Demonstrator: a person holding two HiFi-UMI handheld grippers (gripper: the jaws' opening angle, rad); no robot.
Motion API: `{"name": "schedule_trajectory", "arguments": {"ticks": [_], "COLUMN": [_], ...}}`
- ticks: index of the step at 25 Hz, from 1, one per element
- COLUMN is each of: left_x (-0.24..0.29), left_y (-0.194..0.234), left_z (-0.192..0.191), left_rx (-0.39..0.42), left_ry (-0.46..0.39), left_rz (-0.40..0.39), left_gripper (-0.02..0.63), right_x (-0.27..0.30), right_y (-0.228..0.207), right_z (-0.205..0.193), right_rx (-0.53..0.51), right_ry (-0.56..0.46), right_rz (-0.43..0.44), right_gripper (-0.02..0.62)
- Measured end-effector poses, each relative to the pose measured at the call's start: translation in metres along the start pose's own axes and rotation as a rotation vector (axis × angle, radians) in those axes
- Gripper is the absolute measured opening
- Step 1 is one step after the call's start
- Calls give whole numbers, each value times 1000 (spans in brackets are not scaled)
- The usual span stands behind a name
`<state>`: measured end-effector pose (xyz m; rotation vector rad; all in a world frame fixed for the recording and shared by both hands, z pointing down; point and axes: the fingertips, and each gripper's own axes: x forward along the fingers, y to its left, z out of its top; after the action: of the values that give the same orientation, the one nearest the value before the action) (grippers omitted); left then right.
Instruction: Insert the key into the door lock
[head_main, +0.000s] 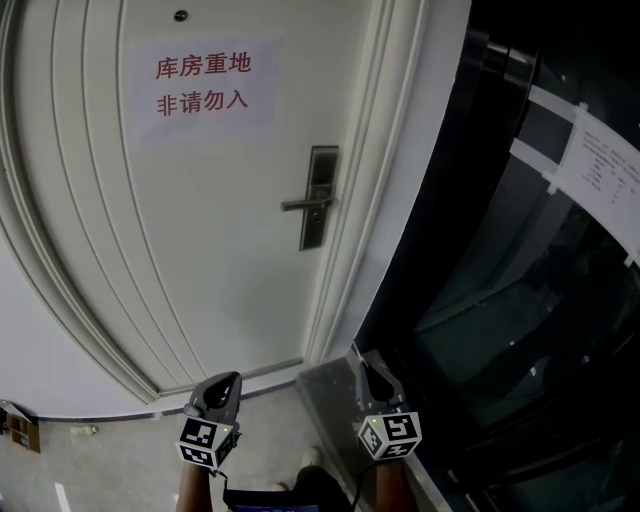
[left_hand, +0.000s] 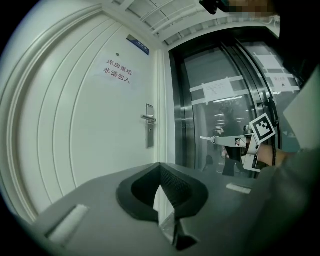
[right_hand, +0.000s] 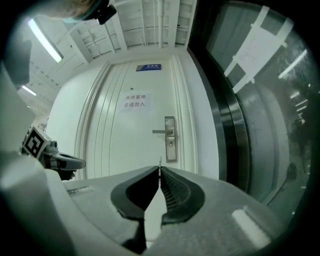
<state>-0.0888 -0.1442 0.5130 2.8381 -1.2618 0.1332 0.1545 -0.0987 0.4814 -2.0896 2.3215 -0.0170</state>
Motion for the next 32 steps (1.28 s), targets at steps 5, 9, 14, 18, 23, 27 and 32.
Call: {"name": "schedule_trajectory", "arguments": {"ticks": [5,9,14,18,23,27,32], "left_x": [32,62,99,122,140,151,161], "left_y": [20,37,52,60,71,81,91], "left_z": [0,4,15,18,18,18,18], "left_rx": [-2,-5,-8,-13,-22,-27,-34], "left_ry": [-2,0,-7,-7,-1,-3,-5], "left_rz": [23,52,85,106,139,162,190], "left_gripper": [2,2,2,2,2,2,2], "right_x": [40,80,126,156,187,209,234], "right_y": [-21,-39,-60,-71,-74,-77,-74], "right_z": [4,7,16,22,35,53,81], "right_rx": [2,-2,-5,-22,-79,-234,-467], "right_ry": [-12,-12,-17,-19,-41,-69,-118], "right_rz": [15,33,64,94,153,170,166], "right_gripper": [11,12,12,11,11,11,11]}}
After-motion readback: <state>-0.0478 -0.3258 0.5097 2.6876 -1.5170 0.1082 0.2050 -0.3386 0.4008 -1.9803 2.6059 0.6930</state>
